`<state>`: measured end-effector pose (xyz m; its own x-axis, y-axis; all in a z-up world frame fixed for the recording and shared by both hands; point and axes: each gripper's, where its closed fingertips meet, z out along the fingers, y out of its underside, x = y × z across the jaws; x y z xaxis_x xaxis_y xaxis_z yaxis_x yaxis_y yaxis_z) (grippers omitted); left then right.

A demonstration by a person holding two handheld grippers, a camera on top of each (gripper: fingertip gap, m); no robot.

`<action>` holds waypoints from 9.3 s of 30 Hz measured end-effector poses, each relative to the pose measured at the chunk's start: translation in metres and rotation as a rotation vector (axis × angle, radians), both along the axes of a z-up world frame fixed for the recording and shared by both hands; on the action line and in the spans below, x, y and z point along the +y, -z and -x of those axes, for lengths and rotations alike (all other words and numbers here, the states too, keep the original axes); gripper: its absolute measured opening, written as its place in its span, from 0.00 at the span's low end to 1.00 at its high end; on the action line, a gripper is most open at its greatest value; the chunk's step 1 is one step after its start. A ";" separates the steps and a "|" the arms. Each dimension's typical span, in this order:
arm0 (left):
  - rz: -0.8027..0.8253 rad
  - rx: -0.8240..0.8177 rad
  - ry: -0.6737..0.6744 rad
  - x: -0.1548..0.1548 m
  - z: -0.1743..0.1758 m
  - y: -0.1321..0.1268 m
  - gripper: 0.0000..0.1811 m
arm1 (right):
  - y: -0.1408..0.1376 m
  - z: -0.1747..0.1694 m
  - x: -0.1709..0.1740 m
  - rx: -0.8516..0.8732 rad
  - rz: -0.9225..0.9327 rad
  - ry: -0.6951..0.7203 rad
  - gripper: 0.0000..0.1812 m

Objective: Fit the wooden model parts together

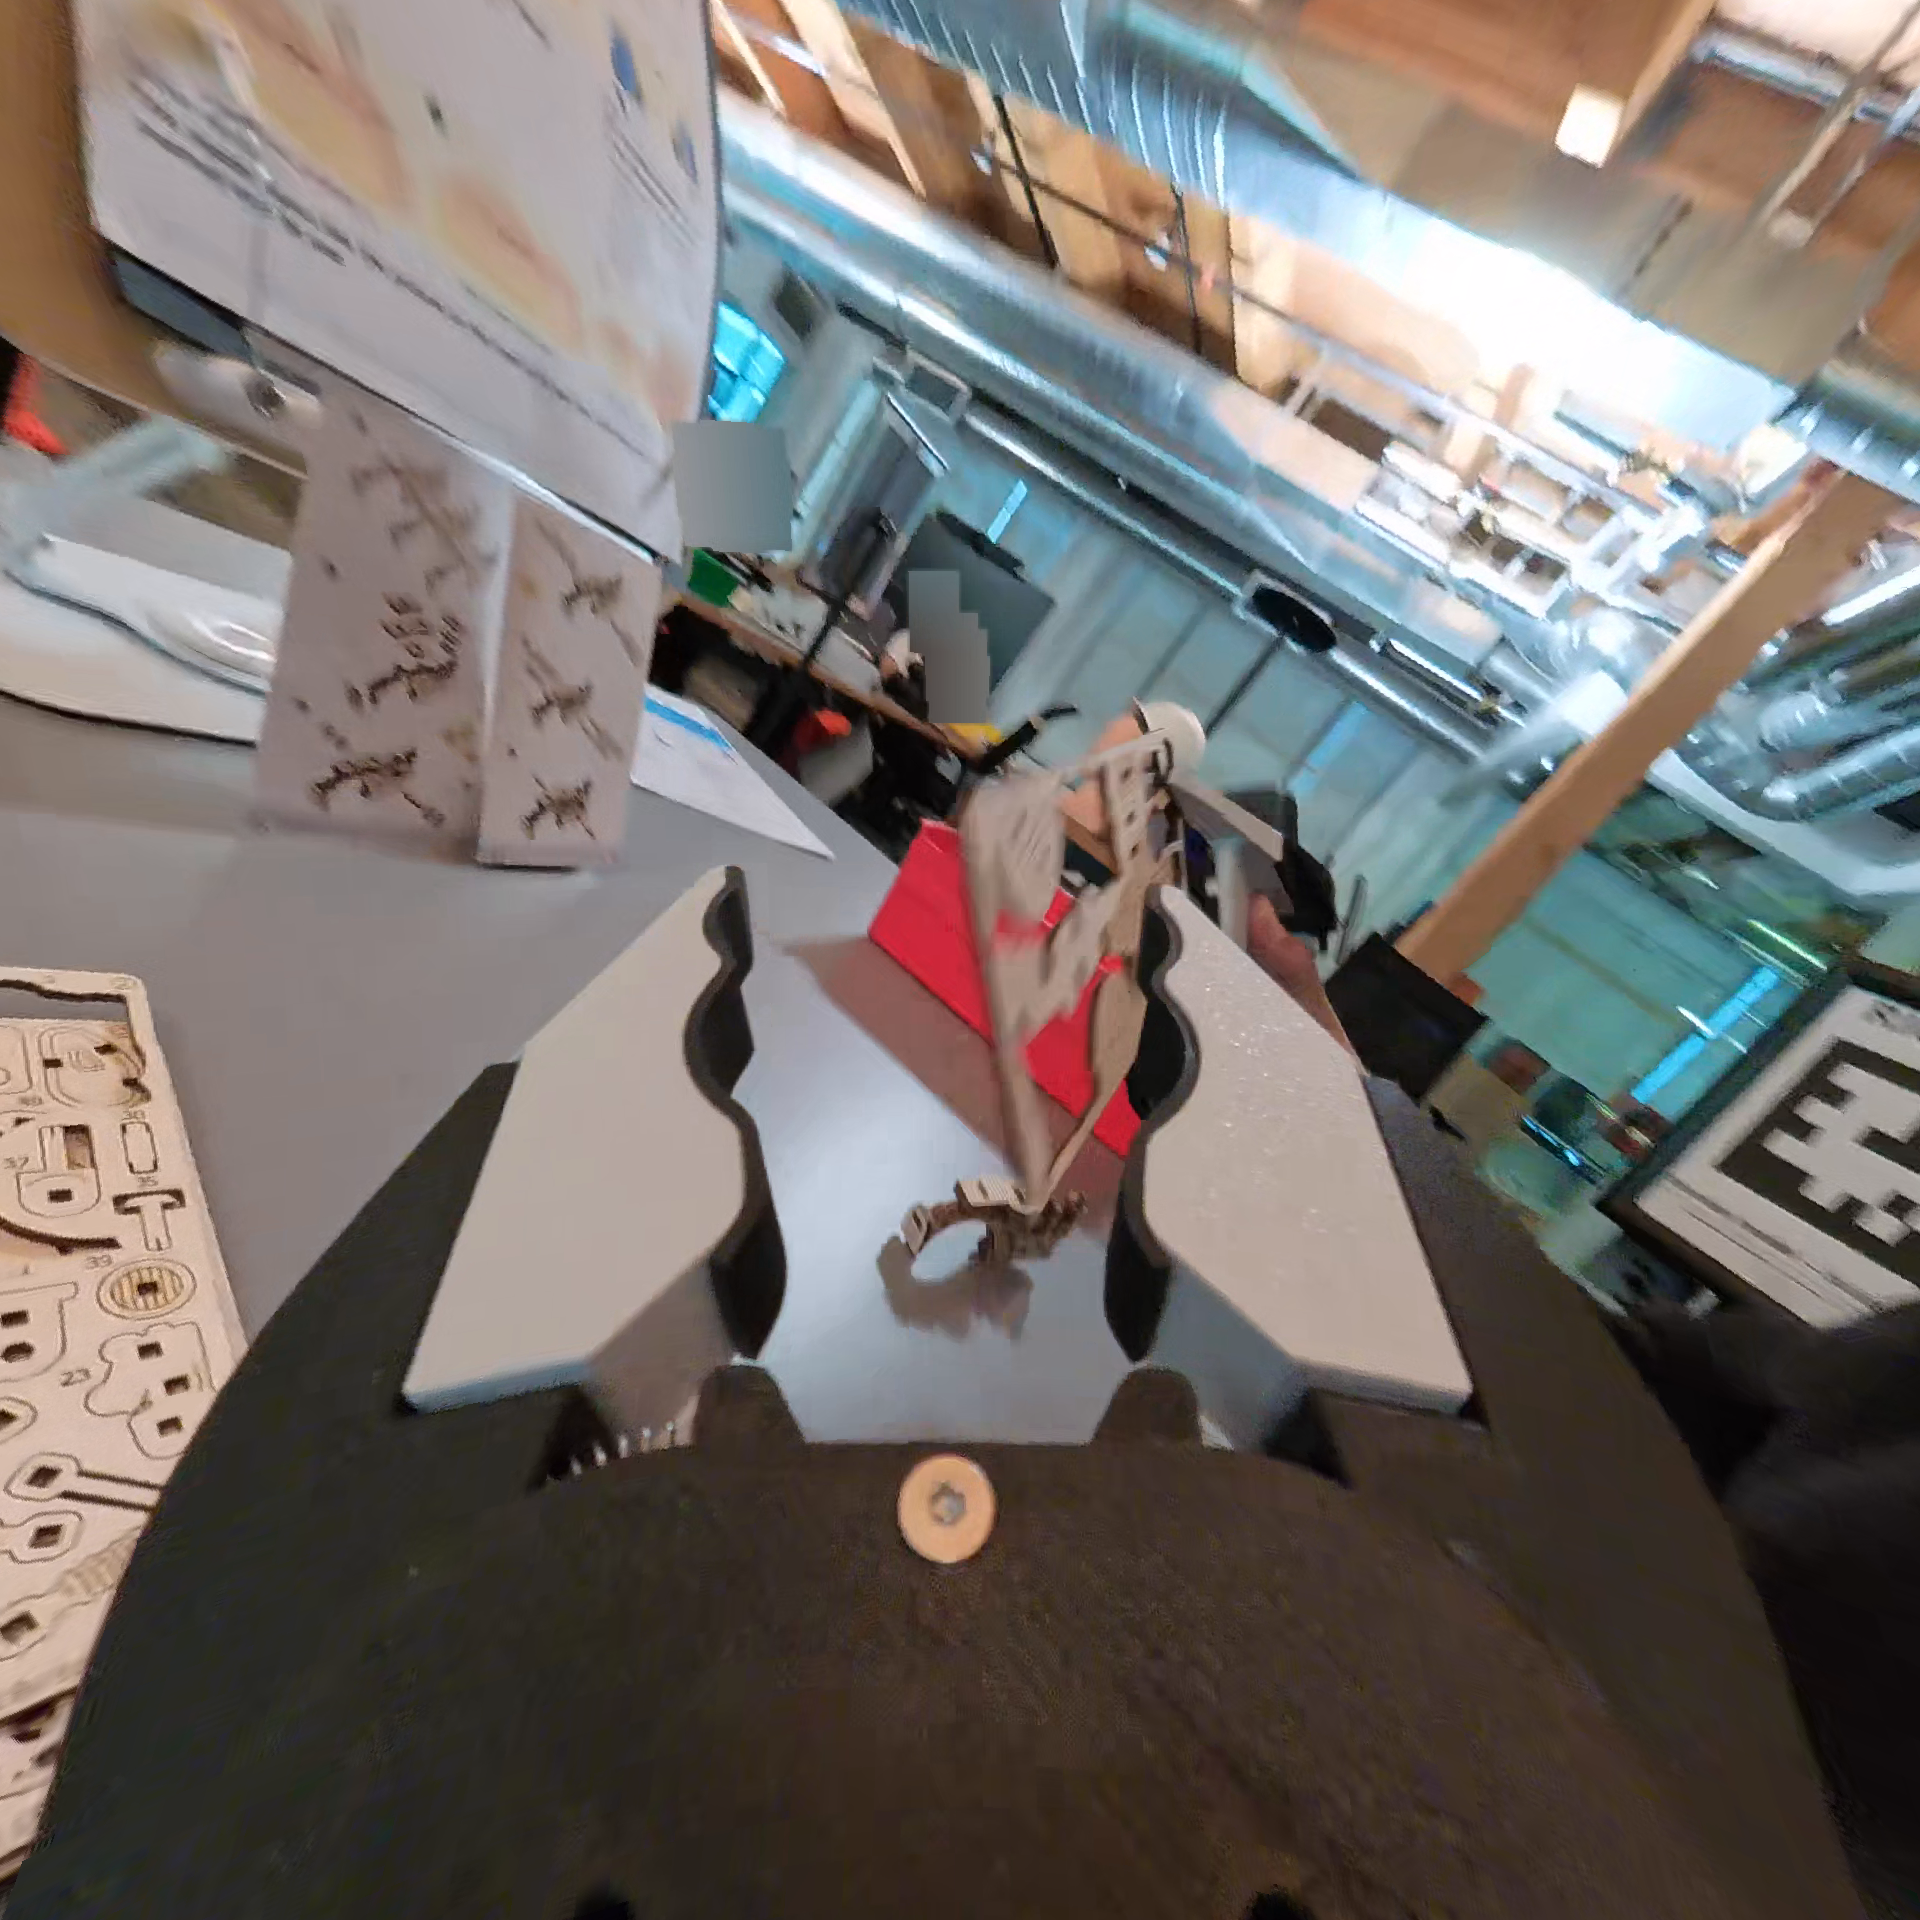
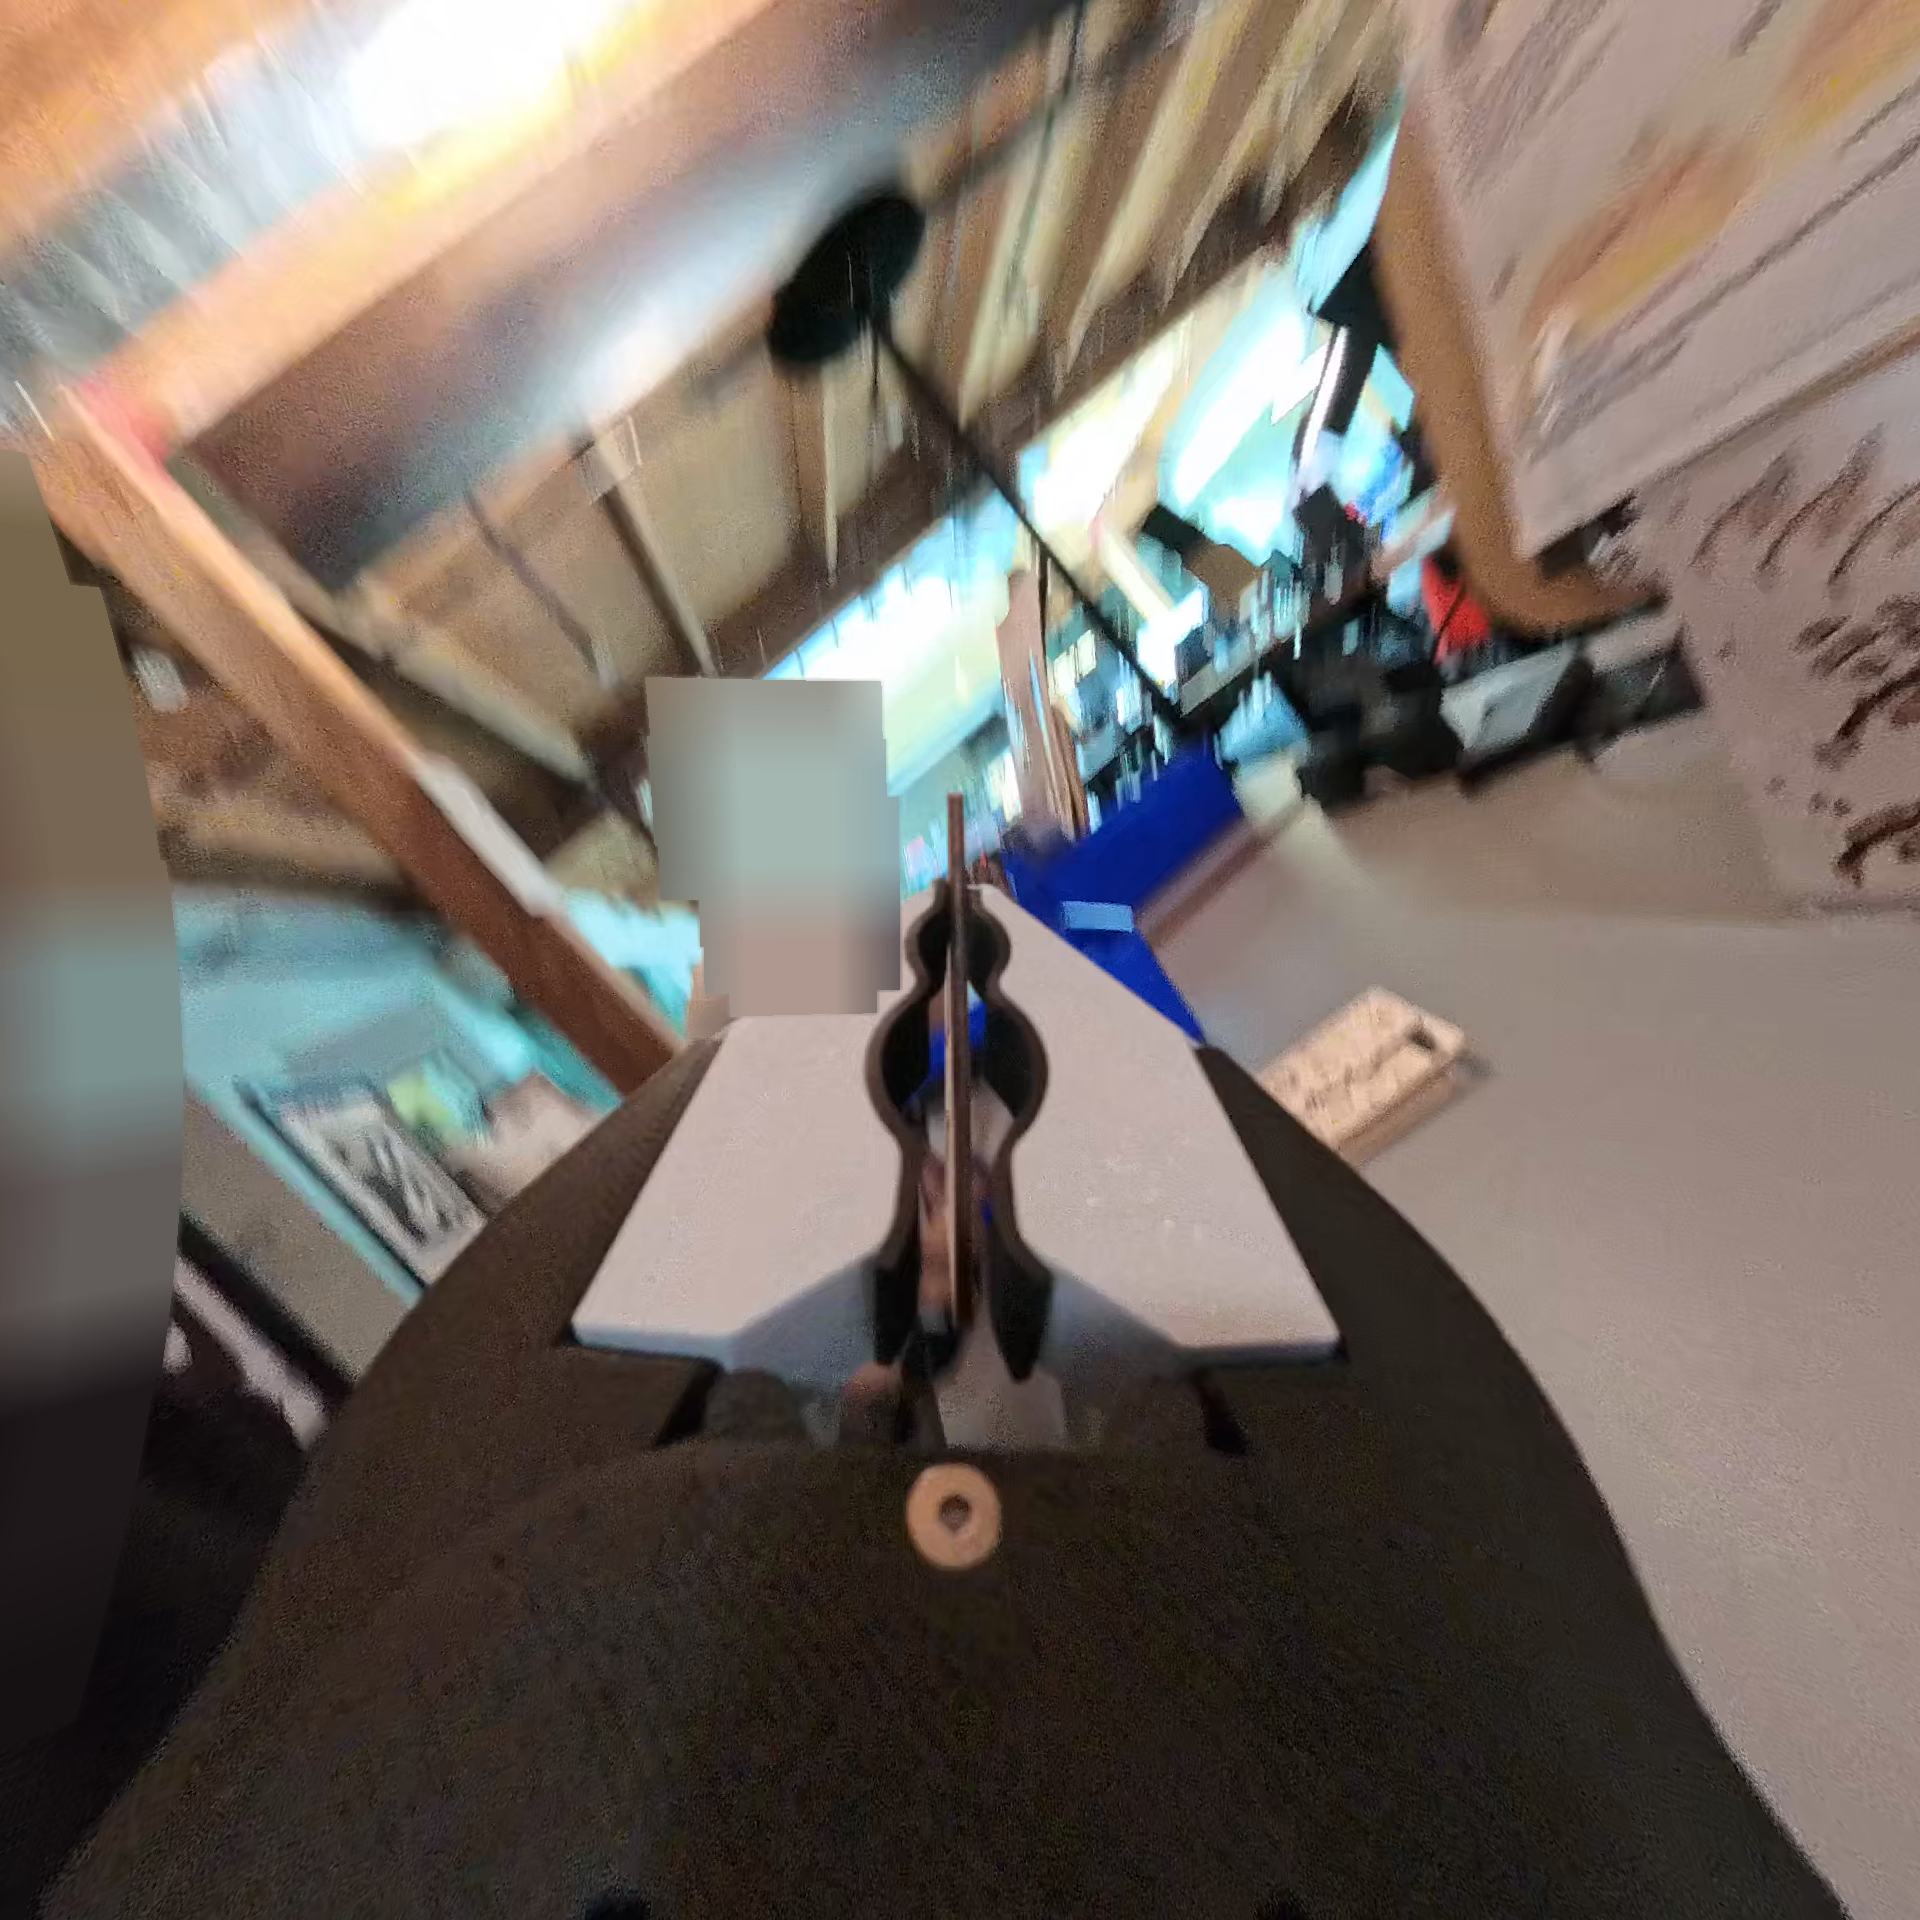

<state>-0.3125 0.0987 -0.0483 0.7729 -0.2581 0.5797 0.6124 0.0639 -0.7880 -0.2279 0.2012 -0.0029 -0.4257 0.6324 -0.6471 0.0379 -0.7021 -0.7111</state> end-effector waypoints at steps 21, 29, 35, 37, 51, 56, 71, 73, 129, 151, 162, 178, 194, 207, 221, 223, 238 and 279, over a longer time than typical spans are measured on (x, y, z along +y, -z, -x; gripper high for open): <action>-0.261 -0.213 0.085 -0.007 -0.049 -0.020 0.00 | 0.047 0.002 -0.088 -0.033 0.103 0.192 0.02; 0.036 -0.192 0.427 0.007 -0.061 0.023 0.00 | 0.061 0.007 -0.080 -0.158 -0.214 0.030 0.26; 0.127 -0.142 0.573 0.010 -0.088 0.039 0.01 | 0.084 0.006 -0.092 -0.246 -0.301 -0.110 0.03; 0.111 -0.175 0.545 0.014 -0.085 0.039 0.03 | 0.081 0.005 -0.088 -0.222 -0.213 -0.125 0.01; 0.149 -0.095 0.465 0.015 -0.076 0.044 0.00 | 0.093 0.006 -0.081 -0.251 -0.169 -0.163 0.12; 0.173 -0.104 0.499 0.016 -0.084 0.048 0.00 | 0.100 0.006 -0.086 -0.292 -0.331 -0.147 0.10; 0.189 -0.077 0.487 0.017 -0.087 0.048 0.01 | 0.101 0.003 -0.084 -0.309 -0.347 -0.172 0.06; 0.184 -0.085 0.492 0.017 -0.087 0.048 0.01 | 0.100 0.004 -0.085 -0.309 -0.351 -0.173 0.07; 0.229 -0.057 0.324 0.028 -0.080 0.056 0.01 | 0.112 0.009 -0.066 -0.382 -0.447 0.009 0.13; 0.224 -0.051 0.301 0.030 -0.079 0.058 0.01 | 0.113 0.011 -0.063 -0.406 -0.393 0.030 0.14; 0.225 -0.070 0.310 0.029 -0.078 0.059 0.01 | 0.111 0.009 -0.059 -0.399 -0.358 0.024 0.11; 0.234 -0.071 0.285 0.031 -0.081 0.060 0.01 | 0.113 0.008 -0.058 -0.407 -0.470 0.048 0.13; 0.223 -0.126 0.210 0.035 -0.080 0.060 0.02 | 0.111 0.010 -0.053 -0.412 -0.561 0.160 0.14; 0.210 -0.108 0.145 0.036 -0.077 0.060 0.02 | 0.109 0.011 -0.050 -0.410 -0.772 0.282 0.16; 0.248 -0.010 0.203 0.035 -0.083 0.064 0.02 | 0.115 0.008 -0.052 -0.412 -0.638 0.110 0.15; 0.247 -0.011 0.187 0.036 -0.084 0.065 0.02 | 0.116 0.007 -0.051 -0.427 -0.639 0.111 0.15; 0.213 -0.120 0.138 0.038 -0.082 0.061 0.02 | 0.113 0.010 -0.047 -0.463 -0.659 0.214 0.15; 0.796 -0.018 0.184 -0.009 0.003 0.145 0.29 | 0.155 0.127 0.054 -0.673 -1.030 -0.212 0.20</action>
